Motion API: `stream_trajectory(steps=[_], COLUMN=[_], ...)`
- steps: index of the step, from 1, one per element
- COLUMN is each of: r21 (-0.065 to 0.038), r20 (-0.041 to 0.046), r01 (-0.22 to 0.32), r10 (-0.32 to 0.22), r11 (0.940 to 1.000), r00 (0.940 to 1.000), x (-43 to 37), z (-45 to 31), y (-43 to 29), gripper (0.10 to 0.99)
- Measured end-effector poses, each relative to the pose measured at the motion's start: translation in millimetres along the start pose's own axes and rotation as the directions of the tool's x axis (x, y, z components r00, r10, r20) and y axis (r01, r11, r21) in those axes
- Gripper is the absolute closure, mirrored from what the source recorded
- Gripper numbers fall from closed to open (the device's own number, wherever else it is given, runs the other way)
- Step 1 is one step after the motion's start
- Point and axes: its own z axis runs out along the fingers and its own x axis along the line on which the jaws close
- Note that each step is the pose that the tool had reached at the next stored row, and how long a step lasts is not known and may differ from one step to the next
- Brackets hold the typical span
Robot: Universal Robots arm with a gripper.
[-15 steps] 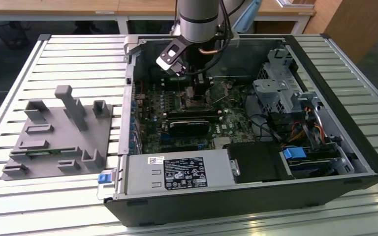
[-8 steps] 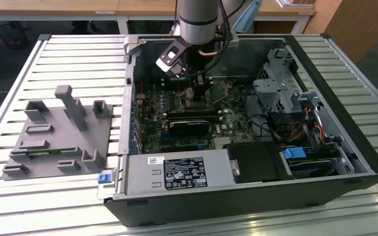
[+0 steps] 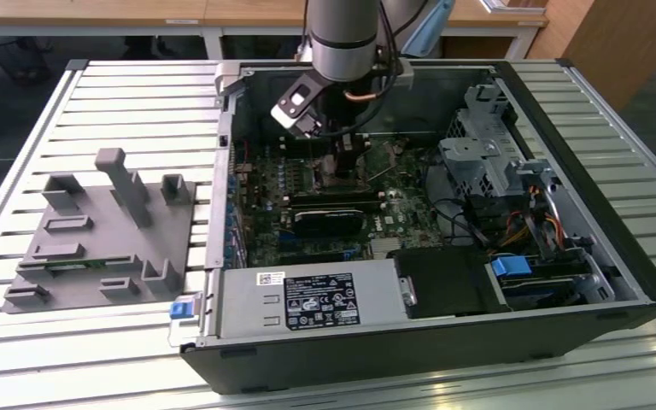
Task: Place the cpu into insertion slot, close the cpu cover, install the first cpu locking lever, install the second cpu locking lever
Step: 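Place the cpu into insertion slot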
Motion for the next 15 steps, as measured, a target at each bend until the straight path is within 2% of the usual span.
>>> stream_trajectory(steps=[15], r21=[0.004], r20=[0.001], r01=[-0.018], r10=[0.018], r11=[0.9998], r00=[0.9998], x=[0.3], z=[11.9], y=[-0.7], gripper=[0.545])
